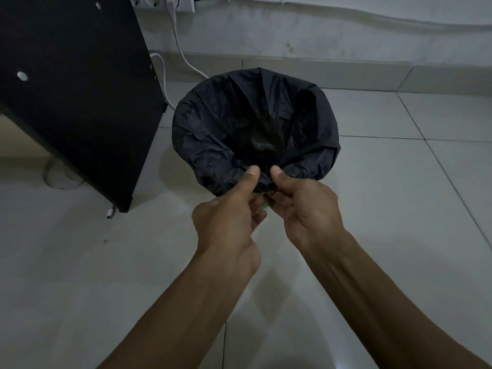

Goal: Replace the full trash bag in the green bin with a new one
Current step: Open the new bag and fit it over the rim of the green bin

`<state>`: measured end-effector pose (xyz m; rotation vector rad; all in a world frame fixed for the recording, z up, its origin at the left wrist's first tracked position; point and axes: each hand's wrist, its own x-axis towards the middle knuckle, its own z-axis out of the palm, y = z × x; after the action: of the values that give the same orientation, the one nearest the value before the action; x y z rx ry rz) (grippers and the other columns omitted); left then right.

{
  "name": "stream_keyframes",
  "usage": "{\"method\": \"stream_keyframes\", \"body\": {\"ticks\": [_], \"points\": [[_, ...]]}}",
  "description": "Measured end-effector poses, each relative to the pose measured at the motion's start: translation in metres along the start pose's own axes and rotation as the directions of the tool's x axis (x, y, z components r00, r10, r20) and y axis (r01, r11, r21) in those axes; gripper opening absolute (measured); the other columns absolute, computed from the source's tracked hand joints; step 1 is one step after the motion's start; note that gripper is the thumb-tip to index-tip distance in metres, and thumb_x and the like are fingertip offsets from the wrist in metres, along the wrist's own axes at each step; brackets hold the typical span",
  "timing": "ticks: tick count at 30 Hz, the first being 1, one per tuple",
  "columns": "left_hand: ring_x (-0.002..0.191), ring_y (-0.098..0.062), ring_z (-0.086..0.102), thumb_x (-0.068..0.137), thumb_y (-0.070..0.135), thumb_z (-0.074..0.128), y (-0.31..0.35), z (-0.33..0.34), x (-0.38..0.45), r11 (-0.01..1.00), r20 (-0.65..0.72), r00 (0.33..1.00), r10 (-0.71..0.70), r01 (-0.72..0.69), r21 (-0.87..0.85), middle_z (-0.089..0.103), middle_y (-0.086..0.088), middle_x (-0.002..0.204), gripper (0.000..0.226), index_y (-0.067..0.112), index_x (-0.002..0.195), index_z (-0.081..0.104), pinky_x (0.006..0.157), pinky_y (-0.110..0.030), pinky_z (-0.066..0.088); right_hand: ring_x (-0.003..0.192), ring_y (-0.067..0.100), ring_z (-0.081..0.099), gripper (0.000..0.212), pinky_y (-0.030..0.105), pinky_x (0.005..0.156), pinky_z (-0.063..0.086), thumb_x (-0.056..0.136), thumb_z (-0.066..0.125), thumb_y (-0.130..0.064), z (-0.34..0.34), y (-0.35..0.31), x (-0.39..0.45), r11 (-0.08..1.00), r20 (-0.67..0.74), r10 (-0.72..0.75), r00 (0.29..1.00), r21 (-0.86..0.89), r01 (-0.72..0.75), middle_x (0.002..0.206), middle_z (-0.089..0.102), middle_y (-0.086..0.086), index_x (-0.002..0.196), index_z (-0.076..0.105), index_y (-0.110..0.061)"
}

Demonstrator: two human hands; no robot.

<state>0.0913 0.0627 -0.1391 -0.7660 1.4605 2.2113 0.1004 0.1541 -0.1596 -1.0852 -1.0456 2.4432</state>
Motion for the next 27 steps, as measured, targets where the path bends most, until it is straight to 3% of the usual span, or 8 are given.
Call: {"method": "stream_keyframes", "body": {"ticks": [4, 8, 12, 15, 18, 20, 23, 27], "points": [[0.062, -0.015, 0.06, 0.077, 0.015, 0.079, 0.007, 0.008, 0.014, 0.994, -0.054, 0.996, -0.074, 0.069, -0.09, 0.068, -0.012, 0.09, 0.035, 0.0, 0.105, 0.065, 0.054, -0.022, 0.056, 0.09, 0.029, 0.072, 0.024, 0.028, 0.074, 0.059, 0.075, 0.076, 0.001, 0.001, 0.005, -0.005, 0.999, -0.011, -0.002, 1.0, -0.054, 0.001, 0.101, 0.073, 0.017, 0.099, 0.069, 0.004], [0.063, -0.015, 0.062, 0.08, 0.009, 0.075, 0.007, 0.013, 0.023, 0.995, -0.1, 0.992, -0.079, 0.073, -0.064, 0.071, -0.014, 0.1, 0.023, 0.003, 0.1, 0.066, 0.043, -0.017, 0.051, 0.077, 0.024, 0.07, 0.016, 0.03, 0.074, 0.058, 0.075, 0.075, 0.002, 0.003, 0.003, -0.005, 0.997, 0.004, -0.001, 1.0, -0.078, 0.002, 0.096, 0.074, 0.017, 0.09, 0.069, 0.001], [0.063, -0.016, 0.064, 0.077, 0.003, 0.072, 0.011, 0.012, 0.03, 0.994, -0.117, 0.99, -0.079, 0.07, -0.079, 0.072, -0.012, 0.097, 0.015, 0.006, 0.091, 0.068, 0.037, -0.014, 0.044, 0.068, 0.02, 0.071, 0.014, 0.029, 0.068, 0.06, 0.078, 0.074, 0.0, 0.002, 0.006, -0.005, 0.997, 0.056, 0.012, 0.998, -0.078, -0.008, 0.088, 0.074, 0.013, 0.091, 0.069, 0.0], [0.059, -0.016, 0.066, 0.075, -0.001, 0.071, 0.013, 0.006, 0.03, 0.995, -0.09, 0.995, -0.037, 0.029, -0.093, 0.073, -0.011, 0.087, 0.01, 0.009, 0.079, 0.068, 0.042, -0.015, 0.048, 0.069, 0.02, 0.069, 0.017, 0.036, 0.079, 0.059, 0.079, 0.075, -0.009, -0.002, 0.011, -0.006, 0.992, 0.104, 0.054, 0.993, -0.117, -0.042, 0.081, 0.073, 0.01, 0.095, 0.07, -0.003], [0.058, -0.016, 0.067, 0.079, -0.004, 0.067, 0.021, 0.001, 0.032, 0.993, -0.038, 0.999, 0.029, -0.033, -0.114, 0.071, -0.01, 0.081, 0.012, 0.007, 0.081, 0.066, 0.05, -0.022, 0.055, 0.073, 0.02, 0.065, 0.02, 0.039, 0.077, 0.059, 0.074, 0.08, -0.024, -0.012, 0.012, -0.005, 0.986, 0.064, 0.104, 0.993, -0.135, -0.094, 0.075, 0.066, 0.007, 0.083, 0.068, -0.011], [0.065, -0.017, 0.067, 0.082, -0.005, 0.064, 0.029, -0.003, 0.038, 0.992, 0.012, 0.999, 0.045, -0.043, -0.12, 0.069, -0.009, 0.081, 0.013, 0.007, 0.087, 0.065, 0.062, -0.029, 0.061, 0.08, 0.024, 0.065, 0.022, 0.042, 0.082, 0.058, 0.073, 0.08, -0.028, -0.021, 0.007, -0.005, 0.991, 0.029, 0.124, 0.992, -0.064, -0.122, 0.082, 0.064, 0.009, 0.076, 0.063, -0.014], [0.078, -0.021, 0.069, 0.083, -0.005, 0.063, 0.038, -0.013, 0.048, 0.996, 0.062, 0.996, 0.059, -0.054, -0.075, 0.07, -0.011, 0.089, 0.016, 0.007, 0.095, 0.065, 0.075, -0.037, 0.059, 0.096, 0.03, 0.065, 0.015, 0.046, 0.088, 0.055, 0.082, 0.072, -0.023, -0.031, -0.003, -0.002, 0.986, 0.016, 0.144, 0.989, 0.078, -0.145, 0.098, 0.064, 0.015, 0.087, 0.063, -0.011], [0.079, -0.022, 0.072, 0.083, -0.005, 0.065, 0.045, -0.024, 0.058, 0.996, 0.094, 0.992, 0.085, -0.085, -0.003, 0.072, -0.014, 0.096, 0.022, 0.002, 0.104, 0.065, 0.066, -0.035, 0.061, 0.099, 0.031, 0.065, 0.007, 0.046, 0.084, 0.057, 0.089, 0.064, -0.017, -0.035, -0.005, 0.004, 0.996, 0.087, 0.074, 0.993, 0.033, -0.077, 0.098, 0.064, 0.014, 0.09, 0.062, -0.01]]}}
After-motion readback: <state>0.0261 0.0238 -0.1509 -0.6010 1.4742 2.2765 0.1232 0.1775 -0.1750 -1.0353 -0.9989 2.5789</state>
